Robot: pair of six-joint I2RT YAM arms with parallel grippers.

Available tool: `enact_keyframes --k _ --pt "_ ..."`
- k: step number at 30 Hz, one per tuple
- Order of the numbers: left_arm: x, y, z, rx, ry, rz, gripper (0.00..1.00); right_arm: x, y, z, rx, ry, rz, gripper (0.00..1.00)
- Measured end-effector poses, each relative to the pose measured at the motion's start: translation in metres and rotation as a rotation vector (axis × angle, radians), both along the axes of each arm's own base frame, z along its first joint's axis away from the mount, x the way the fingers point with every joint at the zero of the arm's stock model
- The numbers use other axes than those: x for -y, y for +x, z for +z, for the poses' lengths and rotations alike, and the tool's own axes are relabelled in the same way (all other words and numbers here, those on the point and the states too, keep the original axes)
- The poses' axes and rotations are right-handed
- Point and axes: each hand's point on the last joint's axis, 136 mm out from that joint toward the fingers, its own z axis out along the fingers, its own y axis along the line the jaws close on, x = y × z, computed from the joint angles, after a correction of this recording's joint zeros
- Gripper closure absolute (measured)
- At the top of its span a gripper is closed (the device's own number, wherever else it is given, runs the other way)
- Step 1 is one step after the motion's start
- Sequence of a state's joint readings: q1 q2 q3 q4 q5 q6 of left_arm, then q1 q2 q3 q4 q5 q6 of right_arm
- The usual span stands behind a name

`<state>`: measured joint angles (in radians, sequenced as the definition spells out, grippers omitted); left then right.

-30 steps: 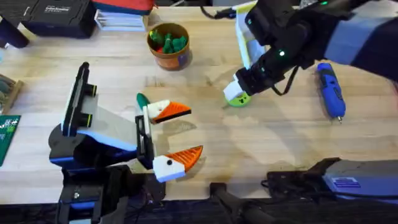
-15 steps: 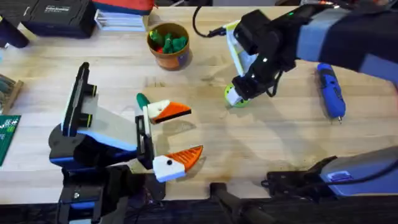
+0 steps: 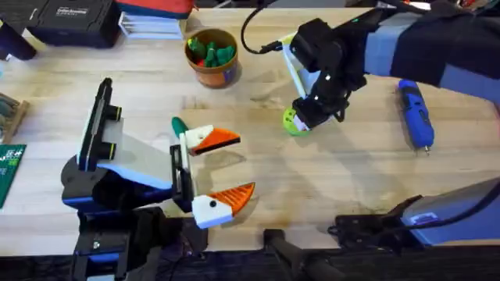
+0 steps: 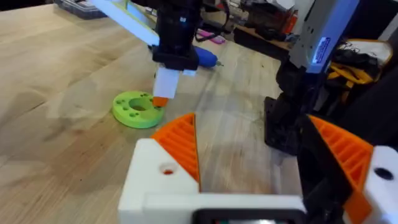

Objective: Pick up the gripper from the table and insert it into the empty holder that is missing its gripper. Then pick up a screw, insert it into the mounting hole, and use the screwdriver to tighten it. Finally, clean up the table by picking up the vegetable and placing it into the bucket.

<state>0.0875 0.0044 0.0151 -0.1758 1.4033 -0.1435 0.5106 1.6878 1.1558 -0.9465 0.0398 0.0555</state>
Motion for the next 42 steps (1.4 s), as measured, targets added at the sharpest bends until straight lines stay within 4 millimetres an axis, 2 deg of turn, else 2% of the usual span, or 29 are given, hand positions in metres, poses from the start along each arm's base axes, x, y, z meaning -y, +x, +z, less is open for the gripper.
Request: enact_keyframes --k 2,5,9,12,15,18,22,31,36,42 --pt "0.0 0.0 0.0 0.0 0.0 0.0 0.014 0.001 0.002 0.007 0.007 -0.007 0.0 0.993" --pt "0.0 0.0 0.0 0.0 0.0 0.0 0.014 -0.007 0.013 0.031 0.062 0.034 0.0 0.994" --pt "0.0 0.0 0.0 0.0 0.0 0.0 0.015 -0.036 0.03 0.077 0.149 0.197 -0.002 0.994" --pt "0.0 0.0 0.0 0.0 0.0 0.0 0.015 -0.058 0.033 0.107 0.172 0.323 -0.01 0.994" --pt "0.0 0.0 0.0 0.0 0.0 0.0 0.015 -0.076 0.028 0.125 0.159 0.391 -0.003 0.994" --pt "0.0 0.0 0.0 0.0 0.0 0.0 0.015 -0.09 0.012 0.139 0.122 0.381 0.022 0.994" --pt "0.0 0.0 0.0 0.0 0.0 0.0 0.015 -0.12 0.0 0.16 0.099 0.377 0.093 0.994" --pt "0.0 0.0 0.0 0.0 0.0 0.0 0.016 -0.181 -0.02 0.169 -0.006 0.44 0.243 0.994" --pt "0.0 0.0 0.0 0.0 0.0 0.0 0.015 -0.198 -0.038 0.171 -0.024 0.468 0.324 0.994" --pt "0.0 0.0 0.0 0.0 0.0 0.0 0.015 -0.215 -0.049 0.174 -0.002 0.495 0.399 0.994"
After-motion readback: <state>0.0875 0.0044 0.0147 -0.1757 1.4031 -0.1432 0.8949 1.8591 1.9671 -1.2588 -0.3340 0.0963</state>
